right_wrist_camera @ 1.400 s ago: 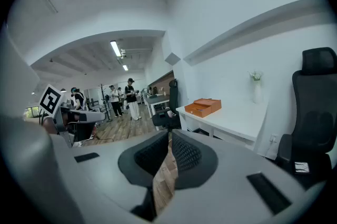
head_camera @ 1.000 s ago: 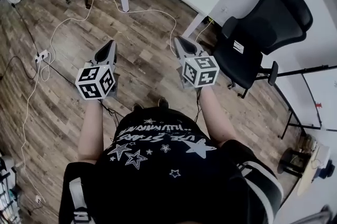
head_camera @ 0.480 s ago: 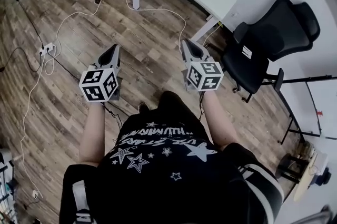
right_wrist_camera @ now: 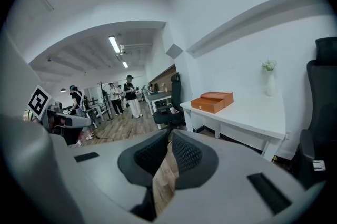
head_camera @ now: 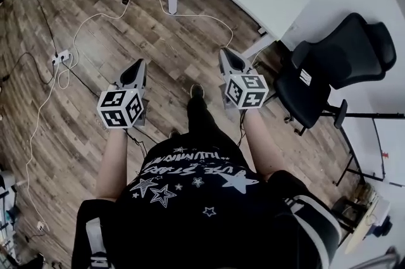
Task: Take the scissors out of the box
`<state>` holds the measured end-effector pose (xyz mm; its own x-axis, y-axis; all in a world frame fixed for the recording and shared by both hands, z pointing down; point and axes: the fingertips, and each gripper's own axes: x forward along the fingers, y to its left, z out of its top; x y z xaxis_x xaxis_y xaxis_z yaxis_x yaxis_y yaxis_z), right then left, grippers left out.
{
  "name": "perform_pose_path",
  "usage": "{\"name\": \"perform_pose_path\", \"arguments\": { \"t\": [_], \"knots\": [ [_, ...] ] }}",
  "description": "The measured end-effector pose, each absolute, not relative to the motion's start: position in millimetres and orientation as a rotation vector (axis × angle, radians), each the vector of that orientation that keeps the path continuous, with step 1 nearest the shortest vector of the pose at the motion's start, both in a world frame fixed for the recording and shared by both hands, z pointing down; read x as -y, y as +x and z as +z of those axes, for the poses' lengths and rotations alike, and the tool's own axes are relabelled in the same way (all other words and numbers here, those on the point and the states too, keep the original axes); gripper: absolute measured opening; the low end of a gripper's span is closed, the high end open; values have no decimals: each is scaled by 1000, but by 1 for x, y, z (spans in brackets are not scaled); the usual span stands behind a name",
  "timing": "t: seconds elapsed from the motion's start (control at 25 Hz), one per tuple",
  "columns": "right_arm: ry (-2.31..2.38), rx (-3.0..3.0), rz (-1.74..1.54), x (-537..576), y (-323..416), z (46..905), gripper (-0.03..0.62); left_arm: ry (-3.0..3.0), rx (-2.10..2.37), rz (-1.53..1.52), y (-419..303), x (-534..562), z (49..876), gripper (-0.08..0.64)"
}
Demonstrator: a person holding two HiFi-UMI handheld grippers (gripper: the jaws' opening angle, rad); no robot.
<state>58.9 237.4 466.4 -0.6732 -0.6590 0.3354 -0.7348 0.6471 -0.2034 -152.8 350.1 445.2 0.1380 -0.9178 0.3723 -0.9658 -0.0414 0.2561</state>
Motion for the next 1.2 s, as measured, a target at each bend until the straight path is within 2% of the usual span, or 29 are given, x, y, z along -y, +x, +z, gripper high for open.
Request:
{"name": "perform_pose_path", "arguments": {
  "t": [0.36,0.88,1.2],
  "knots": [
    [1069,2674,466,-94,29,462,55,1949,1858,156,-172,-214,446,18],
    [1034,2689,497,74,45,466,55,1923,1888,194,-152,-56,446,18],
    [1015,2693,505,146,60,473,55,1934,2004,108,-147,16,430,18]
  ]
}}
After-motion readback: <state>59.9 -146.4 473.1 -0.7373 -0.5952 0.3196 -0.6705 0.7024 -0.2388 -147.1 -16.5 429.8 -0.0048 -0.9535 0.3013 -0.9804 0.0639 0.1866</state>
